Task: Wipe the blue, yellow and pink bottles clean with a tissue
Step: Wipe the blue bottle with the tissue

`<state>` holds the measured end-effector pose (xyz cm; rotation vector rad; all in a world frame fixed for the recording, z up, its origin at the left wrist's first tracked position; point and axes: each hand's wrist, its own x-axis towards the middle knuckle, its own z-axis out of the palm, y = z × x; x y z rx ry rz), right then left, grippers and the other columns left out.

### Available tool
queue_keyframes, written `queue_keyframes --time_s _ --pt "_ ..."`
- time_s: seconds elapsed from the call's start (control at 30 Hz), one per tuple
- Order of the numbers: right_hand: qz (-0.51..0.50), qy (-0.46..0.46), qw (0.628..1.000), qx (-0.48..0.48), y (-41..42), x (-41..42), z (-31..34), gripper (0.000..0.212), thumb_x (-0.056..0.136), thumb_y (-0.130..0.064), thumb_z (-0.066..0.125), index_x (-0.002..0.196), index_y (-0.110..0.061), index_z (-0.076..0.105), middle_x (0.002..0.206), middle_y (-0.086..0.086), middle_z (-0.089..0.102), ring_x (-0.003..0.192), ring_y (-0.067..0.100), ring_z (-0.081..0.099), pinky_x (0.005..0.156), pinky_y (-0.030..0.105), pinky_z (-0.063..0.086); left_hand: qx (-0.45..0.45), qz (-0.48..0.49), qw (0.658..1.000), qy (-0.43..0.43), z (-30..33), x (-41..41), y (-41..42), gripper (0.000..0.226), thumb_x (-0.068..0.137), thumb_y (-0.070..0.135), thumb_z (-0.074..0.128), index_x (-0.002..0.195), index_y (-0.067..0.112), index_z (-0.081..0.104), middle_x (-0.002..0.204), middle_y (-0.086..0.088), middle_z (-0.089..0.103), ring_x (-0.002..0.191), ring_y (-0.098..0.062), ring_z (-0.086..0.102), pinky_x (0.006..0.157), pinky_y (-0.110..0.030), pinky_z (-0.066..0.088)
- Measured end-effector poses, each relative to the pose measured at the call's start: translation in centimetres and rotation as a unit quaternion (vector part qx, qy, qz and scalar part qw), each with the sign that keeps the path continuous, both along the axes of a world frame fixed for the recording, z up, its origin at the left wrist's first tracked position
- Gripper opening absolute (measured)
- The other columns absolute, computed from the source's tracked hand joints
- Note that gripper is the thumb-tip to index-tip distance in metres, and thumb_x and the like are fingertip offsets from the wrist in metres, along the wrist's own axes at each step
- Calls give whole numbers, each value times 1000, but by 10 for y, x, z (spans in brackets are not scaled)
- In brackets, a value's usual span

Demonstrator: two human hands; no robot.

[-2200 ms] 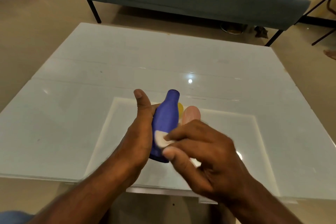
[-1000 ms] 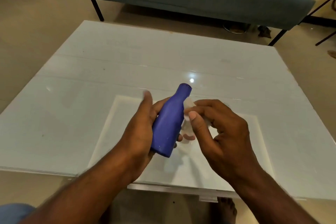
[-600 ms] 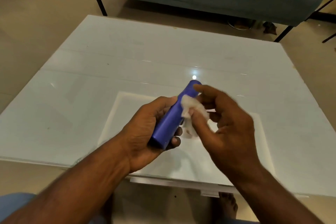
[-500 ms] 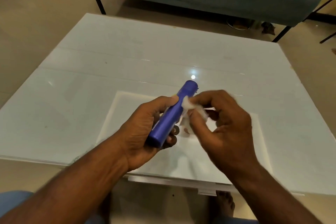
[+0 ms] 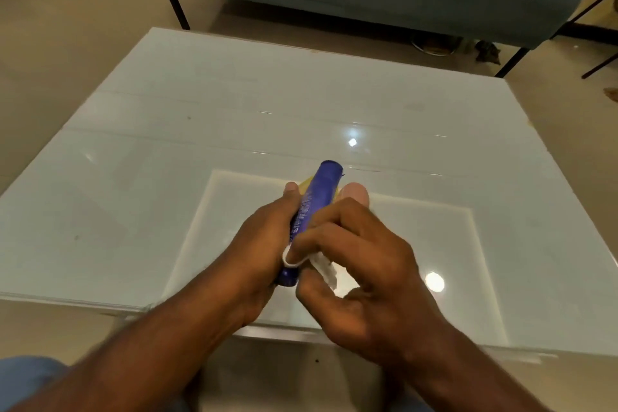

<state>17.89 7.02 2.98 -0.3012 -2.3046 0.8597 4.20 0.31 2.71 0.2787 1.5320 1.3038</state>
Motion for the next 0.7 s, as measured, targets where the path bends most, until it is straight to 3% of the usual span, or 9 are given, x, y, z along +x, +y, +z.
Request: queue_keyframes --time_s 0.07,0.17,0.23,0.37,0.57,0.63,0.7 --pt "-38 -3 999 -5 12 -1 -1 13 87 -7 75 97 -14 79 101 -5 69 94 9 64 85 13 45 -5 -14 997 82 -3 0 1 51 102 60 36 110 21 70 94 -15 75 83 -32 72 91 -49 58" --pt "-148 18 984 -93 42 1 2 20 91 1 76 102 -15 80 105 1 72 98 8 68 75 5 49 3 -37 985 168 -5 4 0 32 101 53 39 110 31 61 94 -2 74 76 -17 72 73 -32 61" --pt "-143 7 986 -81 36 2 2 20 90 -2 76 103 -16 80 106 1 71 99 8 68 78 6 50 -3 -35 984 173 -7 3 0 35 100 53 40 110 28 62 94 -4 74 77 -19 72 74 -34 61" --pt "-5 -33 999 -14 -2 3 -3 17 88 -10 77 103 -18 80 105 -4 67 100 9 65 87 12 48 4 4 990 143 -4 -6 0 44 103 56 40 100 21 67 83 -3 71 74 -19 69 66 -36 55" --pt "-164 30 980 -105 38 4 0 20 92 -3 74 107 -14 80 109 2 69 105 3 67 76 6 52 10 -43 983 177 -7 3 0 44 94 56 43 118 24 61 100 -6 74 83 -22 73 73 -31 62" --pt "-131 17 990 -56 25 4 0 20 90 -9 74 108 -16 81 108 -1 69 105 5 66 85 8 49 9 -25 986 162 -8 1 2 47 95 56 44 117 19 63 101 -11 74 85 -26 72 82 -40 61" --pt "-51 1 998 -40 5 3 -5 20 90 -16 72 108 -15 81 108 -2 69 104 10 66 90 13 50 13 5 989 146 -8 -5 2 43 100 53 44 113 18 65 97 -10 73 84 -25 71 79 -39 60"
